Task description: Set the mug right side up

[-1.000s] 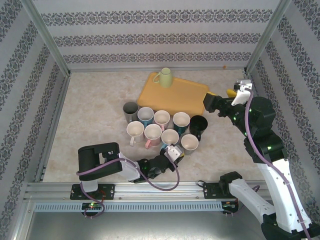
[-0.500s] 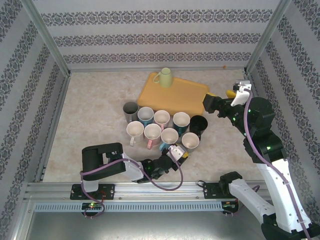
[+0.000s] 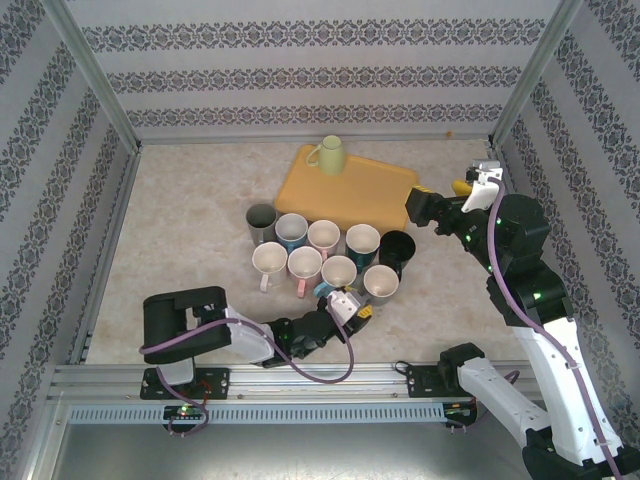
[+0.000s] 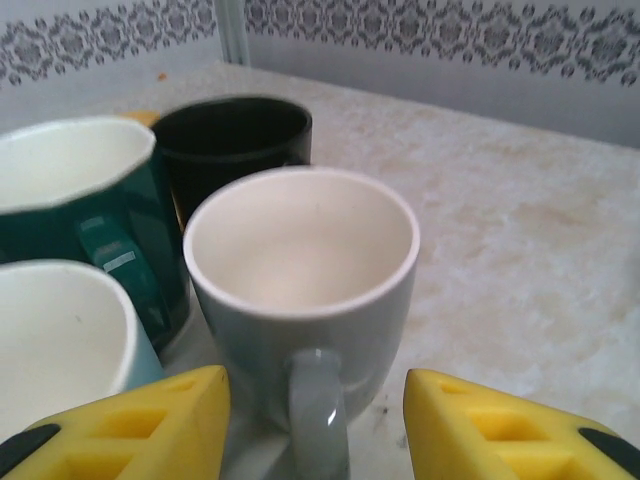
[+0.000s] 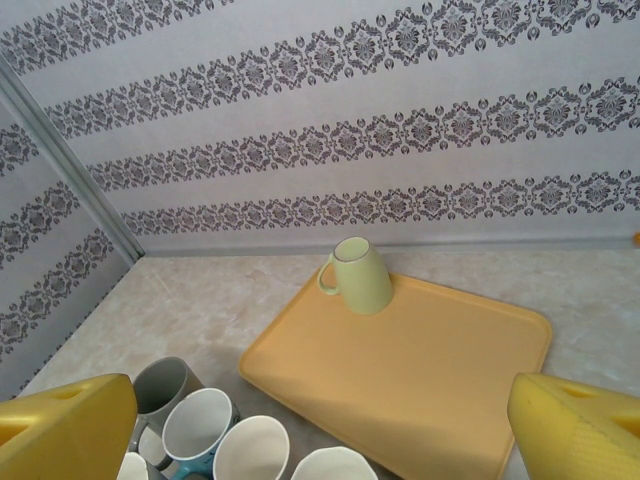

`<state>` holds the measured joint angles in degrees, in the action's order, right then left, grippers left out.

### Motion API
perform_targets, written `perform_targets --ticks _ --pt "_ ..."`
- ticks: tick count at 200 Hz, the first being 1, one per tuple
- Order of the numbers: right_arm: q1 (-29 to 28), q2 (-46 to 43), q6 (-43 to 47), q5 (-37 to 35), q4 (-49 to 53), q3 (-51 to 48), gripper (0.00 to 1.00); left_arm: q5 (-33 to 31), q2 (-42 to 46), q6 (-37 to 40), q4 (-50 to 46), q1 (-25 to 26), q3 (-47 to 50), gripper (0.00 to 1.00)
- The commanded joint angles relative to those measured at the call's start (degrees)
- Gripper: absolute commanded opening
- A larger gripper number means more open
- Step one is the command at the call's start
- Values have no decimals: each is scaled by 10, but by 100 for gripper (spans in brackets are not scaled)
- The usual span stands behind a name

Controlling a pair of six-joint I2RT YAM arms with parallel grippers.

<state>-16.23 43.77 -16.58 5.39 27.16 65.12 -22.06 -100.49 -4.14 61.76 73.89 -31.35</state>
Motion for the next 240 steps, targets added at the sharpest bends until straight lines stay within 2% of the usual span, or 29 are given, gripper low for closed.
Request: perform_targets --ticks 1,17,32,50,74,90,107,134,152,170,191,211,240 --pt "5 3 -3 -2 -11 3 95 26 43 24 2 2 1 50" --pt "4 8 -5 1 -11 6 95 50 79 30 -52 1 -15 50" --pt "5 14 -6 5 -13 6 95 59 121 29 -171 2 -53 50" --pt "4 31 -8 13 -14 10 95 45 167 17 -325 0 -110 50" --pt "5 76 -9 4 -29 15 95 9 237 -20 -479 -19 -165 50" --pt "5 123 -3 -1 -56 19 95 32 278 -62 -600 -68 -215 51" --pt "11 196 17 10 -81 39 96 110 303 -99 -720 -151 -276 51" --pt "21 326 35 38 -87 119 96 176 327 -136 -858 -277 -357 51" --pt "19 384 52 27 -163 126 98 170 340 -128 -896 -320 -379 51" --pt "36 461 72 51 -208 158 98 153 355 -79 -897 -334 -371 52" --pt "61 572 121 156 -178 260 98 118 377 -34 -858 -339 -321 53" --pt "68 661 203 244 -150 349 98 153 392 -28 -823 -346 -283 54" --pt "59 755 320 288 -160 410 97 171 381 -27 -805 -349 -272 55"
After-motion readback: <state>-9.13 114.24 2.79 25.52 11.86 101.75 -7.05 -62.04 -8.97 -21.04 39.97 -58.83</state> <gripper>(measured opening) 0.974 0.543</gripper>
